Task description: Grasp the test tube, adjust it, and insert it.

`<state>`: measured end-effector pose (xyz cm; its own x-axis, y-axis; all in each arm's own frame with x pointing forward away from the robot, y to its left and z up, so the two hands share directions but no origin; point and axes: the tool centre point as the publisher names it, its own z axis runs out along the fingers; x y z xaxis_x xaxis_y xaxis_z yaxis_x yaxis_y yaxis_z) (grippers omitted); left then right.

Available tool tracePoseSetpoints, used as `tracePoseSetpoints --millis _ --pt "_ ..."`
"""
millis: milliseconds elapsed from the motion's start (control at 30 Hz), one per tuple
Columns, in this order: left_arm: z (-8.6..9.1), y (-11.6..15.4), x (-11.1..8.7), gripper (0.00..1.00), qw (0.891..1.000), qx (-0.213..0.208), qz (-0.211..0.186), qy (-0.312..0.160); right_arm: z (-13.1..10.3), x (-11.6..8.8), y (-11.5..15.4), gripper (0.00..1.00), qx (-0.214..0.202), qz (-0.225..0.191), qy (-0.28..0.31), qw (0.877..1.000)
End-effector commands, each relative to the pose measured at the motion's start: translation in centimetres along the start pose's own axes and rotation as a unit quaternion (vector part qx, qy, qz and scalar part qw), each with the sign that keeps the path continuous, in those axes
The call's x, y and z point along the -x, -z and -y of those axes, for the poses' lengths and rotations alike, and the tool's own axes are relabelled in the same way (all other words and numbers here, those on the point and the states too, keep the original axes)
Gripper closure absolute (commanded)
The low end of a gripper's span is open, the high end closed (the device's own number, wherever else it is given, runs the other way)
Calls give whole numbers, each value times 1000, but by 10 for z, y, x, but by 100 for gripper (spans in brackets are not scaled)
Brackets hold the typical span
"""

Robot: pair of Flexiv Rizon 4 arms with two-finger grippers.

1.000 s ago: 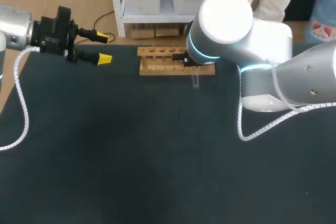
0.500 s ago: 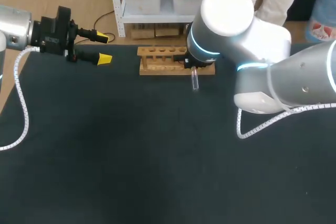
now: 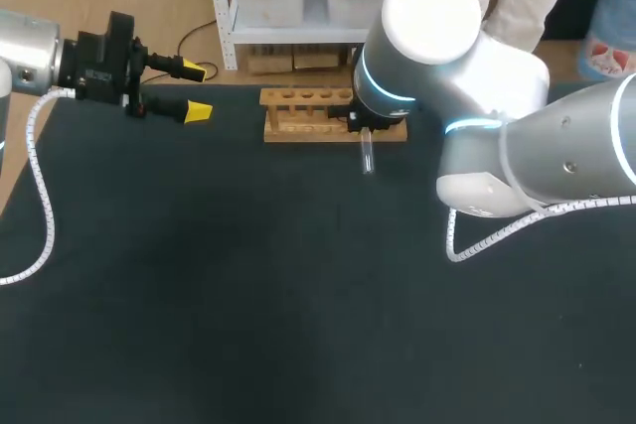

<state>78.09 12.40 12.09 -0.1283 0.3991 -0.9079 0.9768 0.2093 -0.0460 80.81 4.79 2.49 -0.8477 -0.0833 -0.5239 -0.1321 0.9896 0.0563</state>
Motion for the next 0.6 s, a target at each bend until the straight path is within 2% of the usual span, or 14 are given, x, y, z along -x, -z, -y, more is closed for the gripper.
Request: tracePoseSetpoints --millis 33,600 --pt "1 0 -1 0 1000 2 2 -1 1 0 7 100 -3 9 -6 1000" --pt "1 0 -1 0 1000 2 2 -1 -8 0 58 100 -12 55 -29 998"
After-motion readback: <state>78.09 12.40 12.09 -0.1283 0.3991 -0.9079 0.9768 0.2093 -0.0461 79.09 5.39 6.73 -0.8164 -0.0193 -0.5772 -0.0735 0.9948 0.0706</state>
